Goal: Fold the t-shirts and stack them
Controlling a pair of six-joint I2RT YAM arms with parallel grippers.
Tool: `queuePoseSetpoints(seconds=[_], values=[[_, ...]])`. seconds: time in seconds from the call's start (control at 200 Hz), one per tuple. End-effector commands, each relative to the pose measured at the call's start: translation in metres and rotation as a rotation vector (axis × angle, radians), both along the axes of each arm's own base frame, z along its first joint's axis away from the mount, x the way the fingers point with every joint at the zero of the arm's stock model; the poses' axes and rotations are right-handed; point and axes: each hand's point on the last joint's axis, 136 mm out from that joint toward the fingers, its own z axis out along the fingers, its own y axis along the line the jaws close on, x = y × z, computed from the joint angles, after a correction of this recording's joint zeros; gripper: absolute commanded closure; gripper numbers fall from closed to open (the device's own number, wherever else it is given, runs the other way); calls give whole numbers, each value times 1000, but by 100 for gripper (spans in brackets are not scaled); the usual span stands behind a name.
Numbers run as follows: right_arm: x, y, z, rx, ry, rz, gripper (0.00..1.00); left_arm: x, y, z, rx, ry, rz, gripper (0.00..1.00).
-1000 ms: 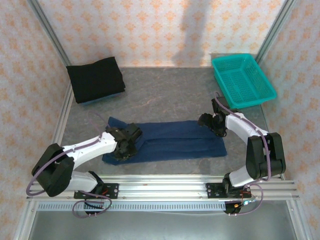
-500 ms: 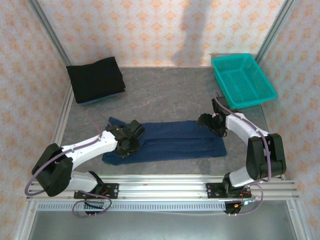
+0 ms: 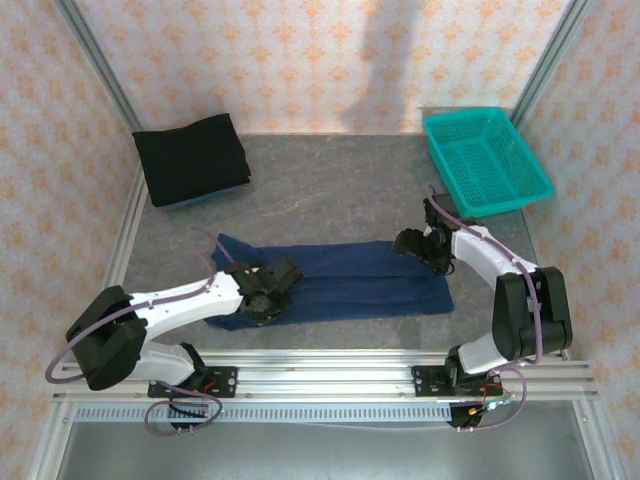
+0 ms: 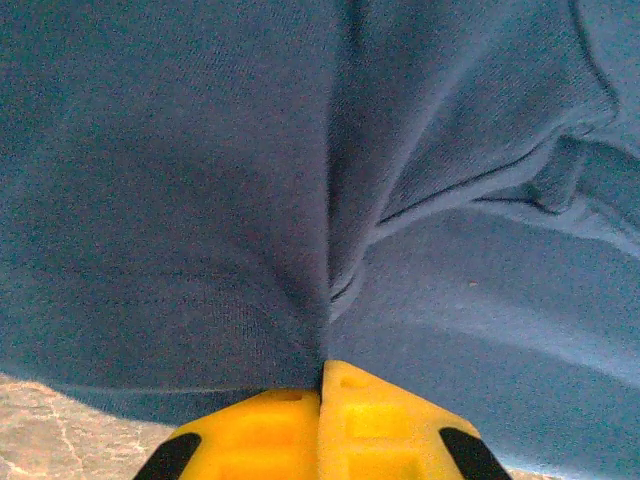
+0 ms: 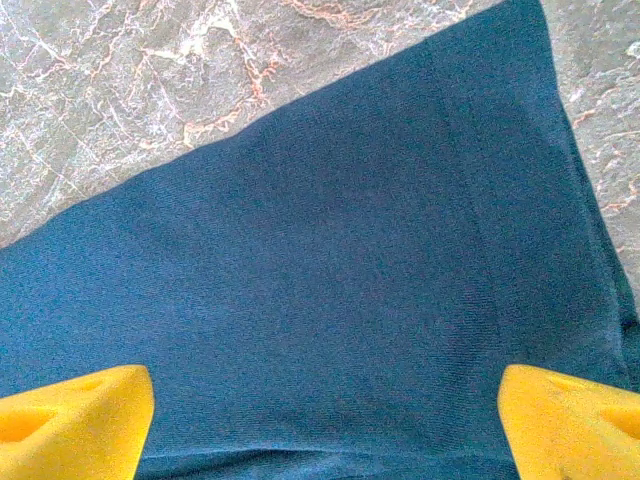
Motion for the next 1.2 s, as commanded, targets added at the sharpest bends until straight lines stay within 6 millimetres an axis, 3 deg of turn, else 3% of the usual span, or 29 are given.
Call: queuePoseSetpoints(seconds=[0.0,0.11,0.205,0.34,0.52,0.62,0.721,0.801,0.891,0.936,1.036,1.191], values=[[2,0,6,4,-2,13,11,-6,14,0,61,-9,31,74],[4,-4,8,-15,0,-6,11,-3,8,30,31,-57,-34,52],[9,-3,20,-10,-24,-16,11,-1,10,64,17,-112,-76,43],[20,7,56,59,-134,-2,11,11,50,101,88,-200,5,37],[24,1,92,27,-189,-10,11,34,102,110,121,-246,155,34],[21,-1,100,16,-183,-15,14,45,114,104,106,-234,189,34],[13,-1,91,8,-116,-13,23,51,117,93,129,-189,174,36],[8,-2,79,-4,-81,-23,44,50,123,77,170,-123,178,48],[2,-6,61,-24,-40,-47,79,50,123,59,185,-83,179,67],[-2,-11,50,-56,-6,-57,90,50,125,49,202,-62,184,76],[-11,-22,20,-132,79,-70,98,51,124,27,223,-17,192,87],[-14,-30,-15,-189,151,-102,100,59,119,-5,249,68,181,92]])
